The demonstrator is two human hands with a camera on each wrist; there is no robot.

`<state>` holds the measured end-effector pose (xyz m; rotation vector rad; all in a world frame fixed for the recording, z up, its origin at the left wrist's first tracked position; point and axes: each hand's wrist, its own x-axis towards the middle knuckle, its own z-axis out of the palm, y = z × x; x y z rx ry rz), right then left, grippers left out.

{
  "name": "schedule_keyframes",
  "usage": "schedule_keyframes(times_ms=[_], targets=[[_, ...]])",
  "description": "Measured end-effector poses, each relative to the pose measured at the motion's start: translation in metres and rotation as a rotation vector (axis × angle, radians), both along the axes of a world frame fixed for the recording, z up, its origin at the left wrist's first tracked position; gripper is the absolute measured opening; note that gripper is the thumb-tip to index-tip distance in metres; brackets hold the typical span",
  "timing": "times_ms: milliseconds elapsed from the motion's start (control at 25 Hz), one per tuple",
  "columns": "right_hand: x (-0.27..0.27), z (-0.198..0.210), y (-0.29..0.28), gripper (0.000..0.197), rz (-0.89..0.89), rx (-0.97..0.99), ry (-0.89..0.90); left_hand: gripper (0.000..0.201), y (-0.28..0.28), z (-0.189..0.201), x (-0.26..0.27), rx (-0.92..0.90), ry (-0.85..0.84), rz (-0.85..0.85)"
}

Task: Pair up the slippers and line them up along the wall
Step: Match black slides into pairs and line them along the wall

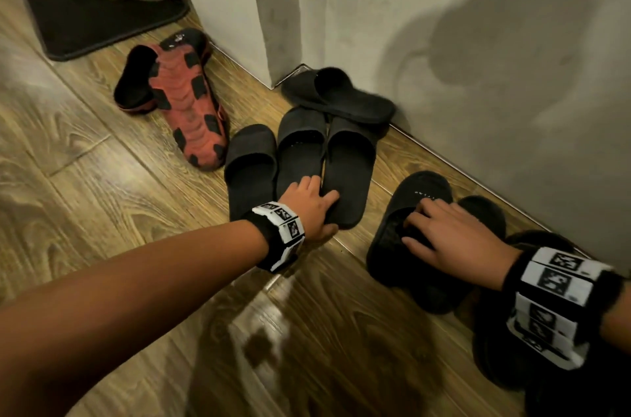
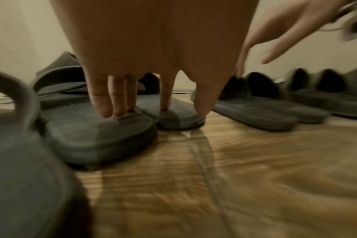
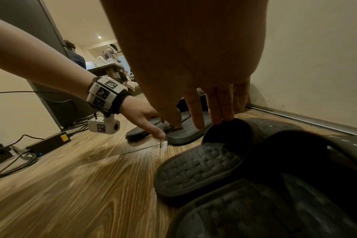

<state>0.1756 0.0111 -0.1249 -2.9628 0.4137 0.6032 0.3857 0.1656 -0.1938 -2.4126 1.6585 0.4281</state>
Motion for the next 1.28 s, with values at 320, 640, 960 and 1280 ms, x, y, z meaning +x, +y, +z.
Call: schedule_keyframes(times_ms=[320,640,960,1280], targets=[[0.001,-0.001,-0.004,0.045,0.020,-0.011,0.020,0.054,0.066,0.003,-0.025,0.080,0.089,-0.150],[-0.012,0.005,-0.007,0.044,0.045,-0.046,0.030,0.058,0.047,0.017,-0.007,-0.004,0.257,0.102],[-0.021,0.010,-0.016,0.044,0.021,-0.038,0.037,0.072,0.015,0.010,-0.002,0.011,0.325,0.114],[-0.022,0.003,-0.019,0.044,0.017,-0.018,0.050,0.069,-0.007,0.020,0.035,-0.085,0.365,0.286]])
